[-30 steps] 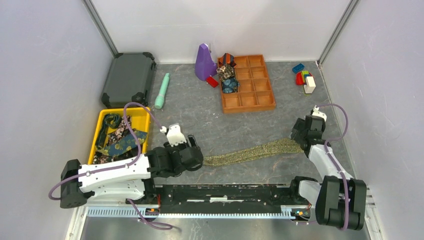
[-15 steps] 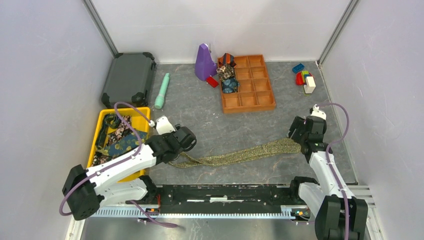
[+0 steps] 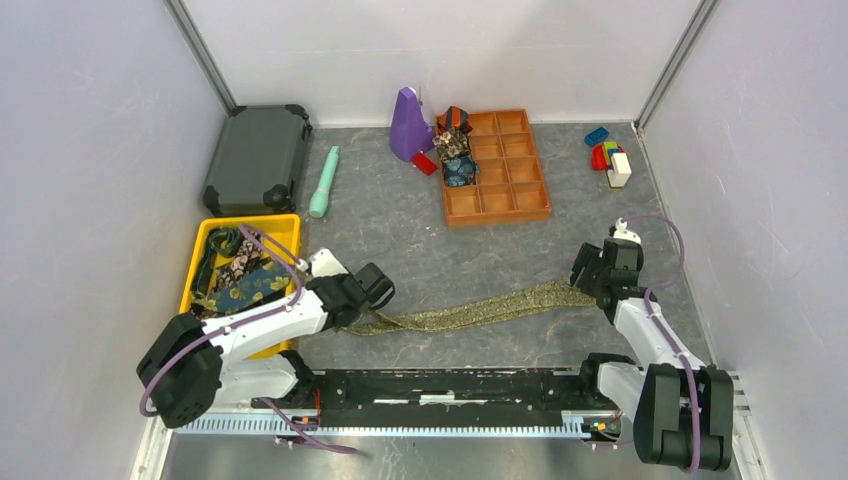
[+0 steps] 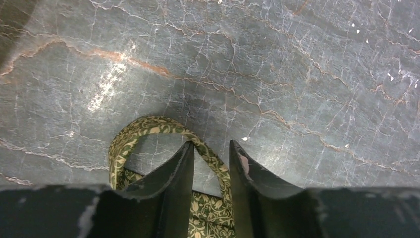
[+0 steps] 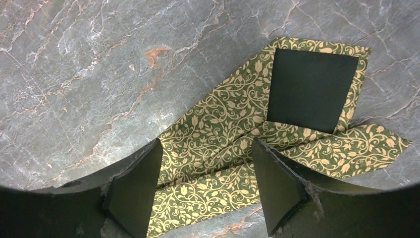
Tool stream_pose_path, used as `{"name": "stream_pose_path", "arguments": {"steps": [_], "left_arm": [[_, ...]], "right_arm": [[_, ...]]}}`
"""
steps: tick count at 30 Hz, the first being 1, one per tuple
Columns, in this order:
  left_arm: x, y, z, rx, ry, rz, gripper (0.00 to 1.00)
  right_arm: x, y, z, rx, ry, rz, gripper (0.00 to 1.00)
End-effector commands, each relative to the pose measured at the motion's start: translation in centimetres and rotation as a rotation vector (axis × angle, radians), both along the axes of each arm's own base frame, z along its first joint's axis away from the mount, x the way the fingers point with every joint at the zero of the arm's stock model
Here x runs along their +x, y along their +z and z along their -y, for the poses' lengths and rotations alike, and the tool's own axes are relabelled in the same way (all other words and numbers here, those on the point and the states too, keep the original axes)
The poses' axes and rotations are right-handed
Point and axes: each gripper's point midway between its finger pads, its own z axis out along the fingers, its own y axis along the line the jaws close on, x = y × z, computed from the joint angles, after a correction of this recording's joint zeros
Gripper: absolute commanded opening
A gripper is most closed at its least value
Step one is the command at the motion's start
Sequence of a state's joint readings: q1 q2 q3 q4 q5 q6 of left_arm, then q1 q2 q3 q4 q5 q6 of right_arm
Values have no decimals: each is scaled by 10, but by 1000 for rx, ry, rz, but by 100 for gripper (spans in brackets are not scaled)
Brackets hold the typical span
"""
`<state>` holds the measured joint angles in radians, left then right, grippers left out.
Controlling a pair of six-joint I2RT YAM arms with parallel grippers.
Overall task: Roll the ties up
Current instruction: Flatten out the tie at the center of the board.
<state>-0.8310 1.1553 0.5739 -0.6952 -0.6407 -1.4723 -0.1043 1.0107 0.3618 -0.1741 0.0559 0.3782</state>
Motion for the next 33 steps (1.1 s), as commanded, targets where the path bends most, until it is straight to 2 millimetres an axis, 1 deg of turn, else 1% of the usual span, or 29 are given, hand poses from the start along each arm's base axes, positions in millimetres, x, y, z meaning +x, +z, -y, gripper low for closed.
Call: {"name": "stream_pose_path", "arguments": {"steps": [1, 5, 6, 7, 10, 12, 18, 22, 23, 26, 30, 33], "left_arm": [[8, -2, 3, -49, 58, 48, 34], [5, -6, 1, -47, 59, 40, 25], [4, -7, 1, -46, 58, 34, 22], [3, -8, 1, -49, 55, 30, 16], [0, -5, 2, -64, 52, 20, 5], [-3, -1, 2, -75, 50, 19, 4], [-14, 18, -6, -99, 55, 28, 5], [-27, 21, -9, -119, 58, 20, 9], [-30, 21, -9, -124, 54, 16, 12], [-41, 18, -7, -141, 39, -3, 20], [-58, 17, 4, -168, -11, -26, 33], [-71, 25, 9, -174, -52, -31, 35]], "right_arm": [[9, 1, -2, 6, 7, 39, 73], [9, -2, -2, 5, 13, 30, 73], [9, -3, -2, 4, 14, 28, 73], [9, -3, -2, 5, 15, 27, 73], [10, -5, -3, 7, 17, 28, 73], [10, -6, -3, 7, 18, 26, 73], [10, -15, -4, 16, 19, 12, 73], [10, -23, -6, 27, 20, -6, 73], [9, -25, -7, 31, 22, -16, 73], [14, -25, -7, 35, 24, -1, 73], [16, -27, -7, 39, 23, 0, 73], [16, -27, -7, 36, 26, -2, 73]]}}
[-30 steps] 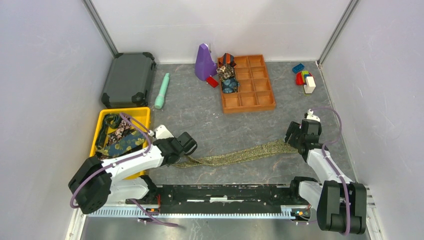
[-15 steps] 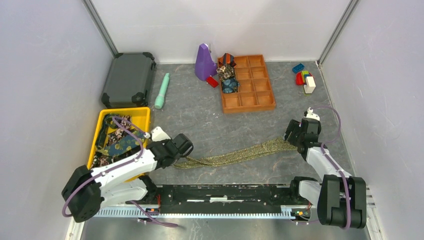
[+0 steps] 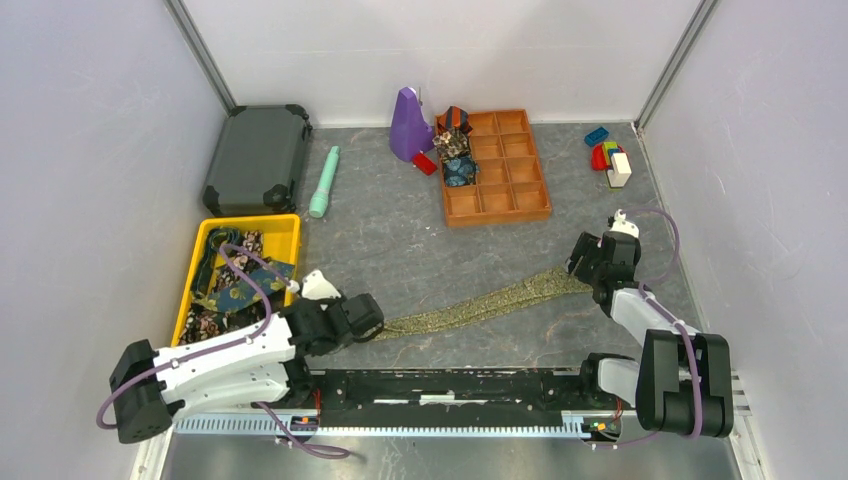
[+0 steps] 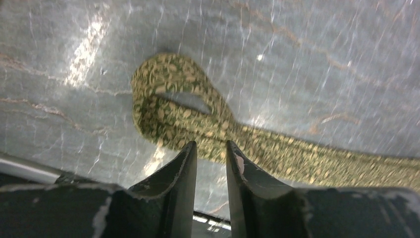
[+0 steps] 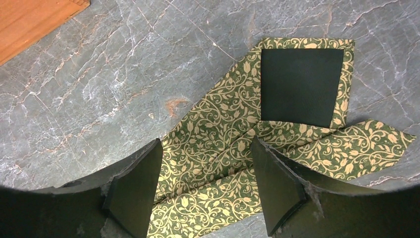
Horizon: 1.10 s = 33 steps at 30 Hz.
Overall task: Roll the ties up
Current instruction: Flatten out the tie at the center of the board.
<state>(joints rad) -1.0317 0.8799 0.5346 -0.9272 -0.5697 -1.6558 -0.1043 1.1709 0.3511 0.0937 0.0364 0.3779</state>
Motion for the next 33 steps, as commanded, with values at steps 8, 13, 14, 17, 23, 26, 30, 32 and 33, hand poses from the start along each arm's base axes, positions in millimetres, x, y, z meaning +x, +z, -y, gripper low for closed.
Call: {"name": "stream_pose_path", "arguments": {"steps": [8, 13, 14, 17, 23, 26, 30, 32, 33], "left_arm": [[-26, 46, 12, 28, -143, 73, 30], [11, 86, 20, 240, -203, 229, 33], [19, 93, 21, 278, -202, 241, 34], [44, 92, 28, 317, -220, 210, 34], [60, 55, 21, 314, -243, 100, 32], [56, 33, 8, 348, -245, 47, 33], [40, 1, -8, 344, -228, -27, 32], [34, -6, -14, 337, -217, -37, 32], [30, -10, -17, 333, -217, -46, 32]], "right_arm": [[-18, -17, -7, 30, 13, -85, 73], [-18, -14, -7, 32, 9, -75, 73], [-18, -13, -7, 31, 9, -76, 73], [-19, -11, -6, 21, 7, -73, 73], [-20, -14, -4, 10, 7, -82, 73], [-22, -19, -3, 5, 12, -99, 73], [-23, -26, -5, 13, 16, -114, 73], [-24, -27, -5, 12, 17, -117, 73], [-23, -26, -4, 9, 16, -116, 73]]}}
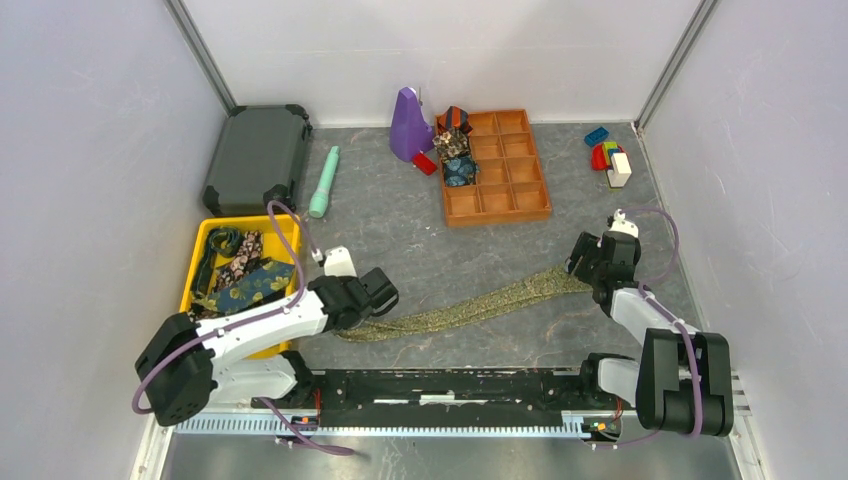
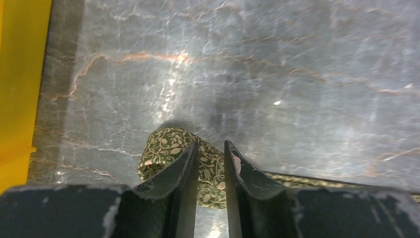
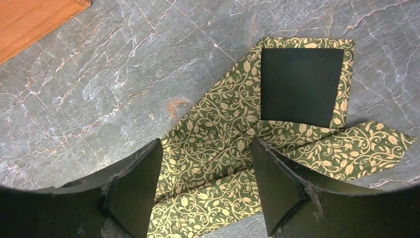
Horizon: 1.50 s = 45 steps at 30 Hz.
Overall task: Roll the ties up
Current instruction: Flatten out the tie at the center of the board.
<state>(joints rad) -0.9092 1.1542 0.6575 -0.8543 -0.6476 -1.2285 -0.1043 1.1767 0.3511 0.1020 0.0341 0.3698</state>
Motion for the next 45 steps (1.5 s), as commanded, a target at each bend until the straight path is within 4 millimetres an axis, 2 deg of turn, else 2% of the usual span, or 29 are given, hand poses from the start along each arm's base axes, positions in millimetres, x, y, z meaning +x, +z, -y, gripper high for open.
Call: {"name": "stream_pose_path", "arguments": {"steps": [1, 8, 13, 17, 22, 29, 32, 34, 38, 42, 45], "left_arm": [[-10, -11, -5, -32, -15, -15, 31], [-39, -20, -16, -113, 19, -62, 28], [-52, -19, -15, -147, 19, -62, 27], [-61, -29, -14, -138, 23, -82, 27], [-70, -30, -7, -134, 9, -82, 27], [-72, -26, -4, -130, 6, -82, 26], [-69, -13, 1, -150, -18, -63, 27], [-64, 3, 3, -158, -42, -34, 29], [-57, 33, 5, -182, -113, 24, 36], [-50, 62, 6, -187, -209, 87, 47], [-43, 90, 1, -152, -269, 144, 58]], "right_arm": [[-25, -27, -4, 13, 9, -119, 73], [-25, -31, -4, 16, 6, -129, 73], [-23, -32, -5, 20, 7, -130, 73], [-20, -31, -4, 17, 8, -128, 73], [-12, -24, -3, 7, 14, -115, 73], [5, -16, 0, -9, 23, -106, 74], [14, -12, -4, 2, 55, -90, 74], [18, -7, -3, -7, 64, -84, 74], [24, 16, 0, -42, 69, -51, 74], [17, 33, 7, -82, 29, -62, 74], [1, 35, 12, -85, -37, -78, 75]]}}
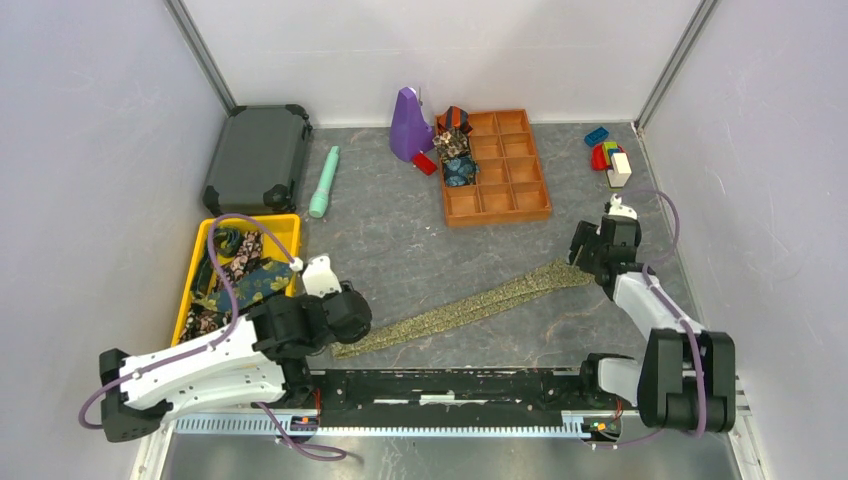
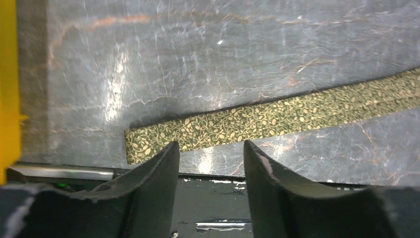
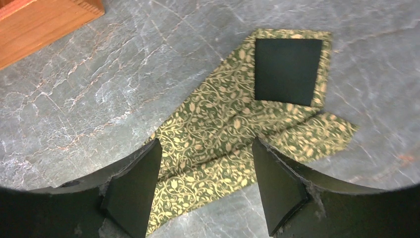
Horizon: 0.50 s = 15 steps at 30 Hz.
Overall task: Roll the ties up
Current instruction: Flatten out the tie at the center of the board.
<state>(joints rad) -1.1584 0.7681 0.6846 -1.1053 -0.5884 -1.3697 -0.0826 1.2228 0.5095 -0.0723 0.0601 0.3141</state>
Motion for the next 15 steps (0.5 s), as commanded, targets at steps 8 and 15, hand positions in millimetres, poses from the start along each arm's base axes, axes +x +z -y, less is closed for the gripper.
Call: {"name": "stream_pose_path", "arguments": {"steps": [8, 15], "left_arm": [[24, 91, -14, 220, -301, 231, 73], [23, 90, -12, 157, -353, 299, 74]], "right_arm": [[-50, 10, 34, -47, -330, 7, 78], [-55, -8, 40, -19, -405, -33, 72]]}}
